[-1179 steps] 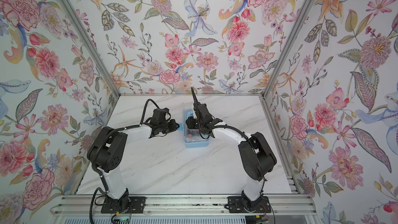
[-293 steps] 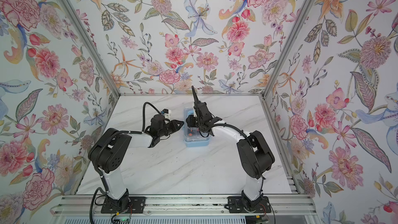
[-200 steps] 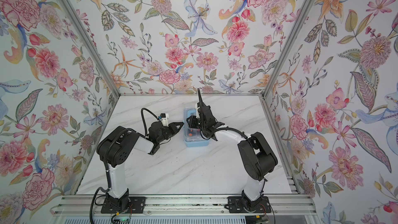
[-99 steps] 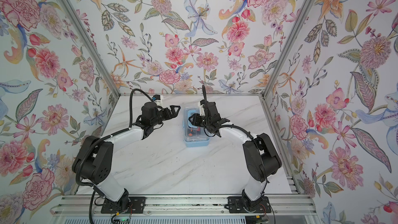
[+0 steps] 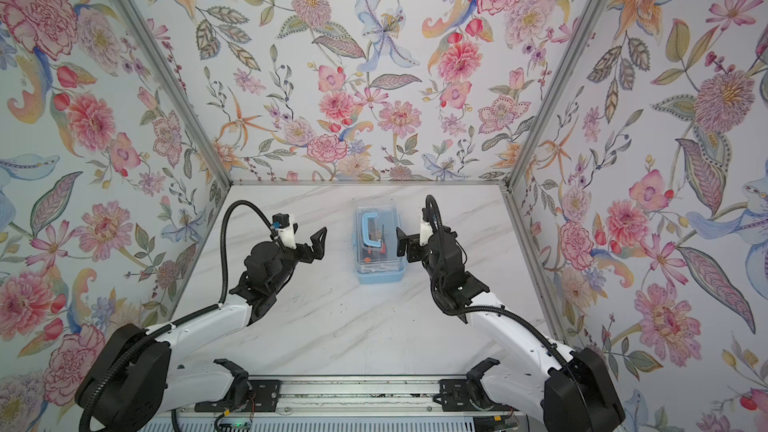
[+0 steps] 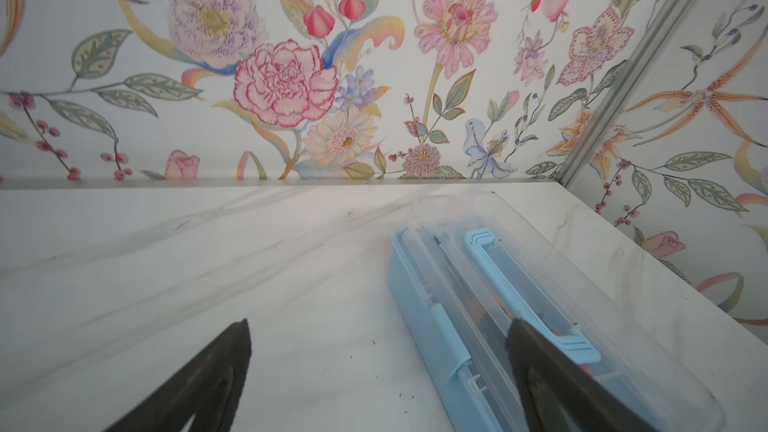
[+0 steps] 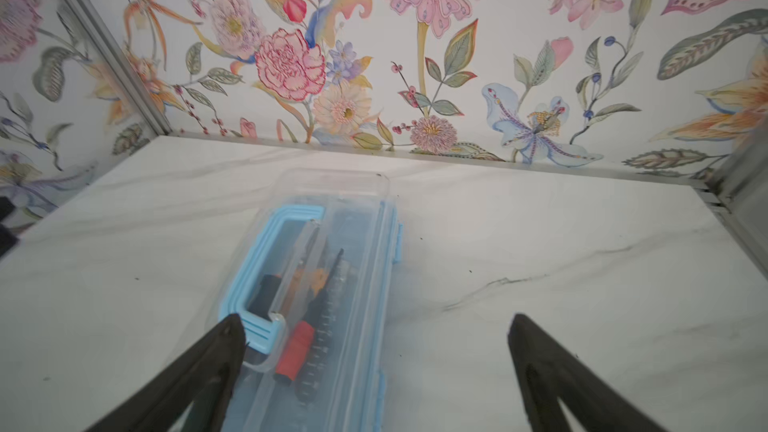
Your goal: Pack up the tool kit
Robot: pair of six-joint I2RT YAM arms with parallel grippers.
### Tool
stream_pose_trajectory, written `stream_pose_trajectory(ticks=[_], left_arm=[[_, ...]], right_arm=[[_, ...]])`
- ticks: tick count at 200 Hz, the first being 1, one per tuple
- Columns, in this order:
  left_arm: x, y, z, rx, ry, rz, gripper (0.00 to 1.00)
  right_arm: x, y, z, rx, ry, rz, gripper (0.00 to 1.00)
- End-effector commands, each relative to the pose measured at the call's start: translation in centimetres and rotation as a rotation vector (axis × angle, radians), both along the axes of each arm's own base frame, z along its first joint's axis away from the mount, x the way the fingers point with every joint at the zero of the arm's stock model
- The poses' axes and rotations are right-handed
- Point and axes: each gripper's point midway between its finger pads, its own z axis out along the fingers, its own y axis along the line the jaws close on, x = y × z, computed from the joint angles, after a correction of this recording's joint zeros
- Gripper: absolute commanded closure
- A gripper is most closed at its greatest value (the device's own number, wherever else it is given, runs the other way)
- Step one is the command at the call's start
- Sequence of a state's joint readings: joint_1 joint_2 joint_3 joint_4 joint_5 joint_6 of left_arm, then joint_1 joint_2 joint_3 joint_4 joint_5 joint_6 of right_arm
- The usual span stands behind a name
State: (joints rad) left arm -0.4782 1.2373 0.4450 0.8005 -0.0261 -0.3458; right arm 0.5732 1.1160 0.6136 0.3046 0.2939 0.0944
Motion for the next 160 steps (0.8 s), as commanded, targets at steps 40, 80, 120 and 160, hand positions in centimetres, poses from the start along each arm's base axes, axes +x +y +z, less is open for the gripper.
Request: stream_pose_trajectory(ticks=[40, 80, 120, 160], left_arm=[[-3.7, 7.1, 5.0, 0.195, -0.420, 0.327, 0.01], [-4.6, 12.4, 1.5, 0.301, -0.309, 0.528, 0.01], [-6.1, 18.5, -1.3, 0.229, -0.250, 0.712, 0.01], [-4.3, 18.6, -2.8, 0.279, -0.173, 0.646, 0.01]], right_arm=[[-0.4, -5.8, 1.7, -0.201, -0.137, -0.227, 0.01], [-1.0, -7.2, 0.2, -0.258, -0.113, -0.253, 0.01], [-0.8, -8.6, -0.6, -0.226, -0.095, -0.291, 0.01], [-0.8, -9.0, -1.8, -0.219, -0.056, -0.289, 0.01]])
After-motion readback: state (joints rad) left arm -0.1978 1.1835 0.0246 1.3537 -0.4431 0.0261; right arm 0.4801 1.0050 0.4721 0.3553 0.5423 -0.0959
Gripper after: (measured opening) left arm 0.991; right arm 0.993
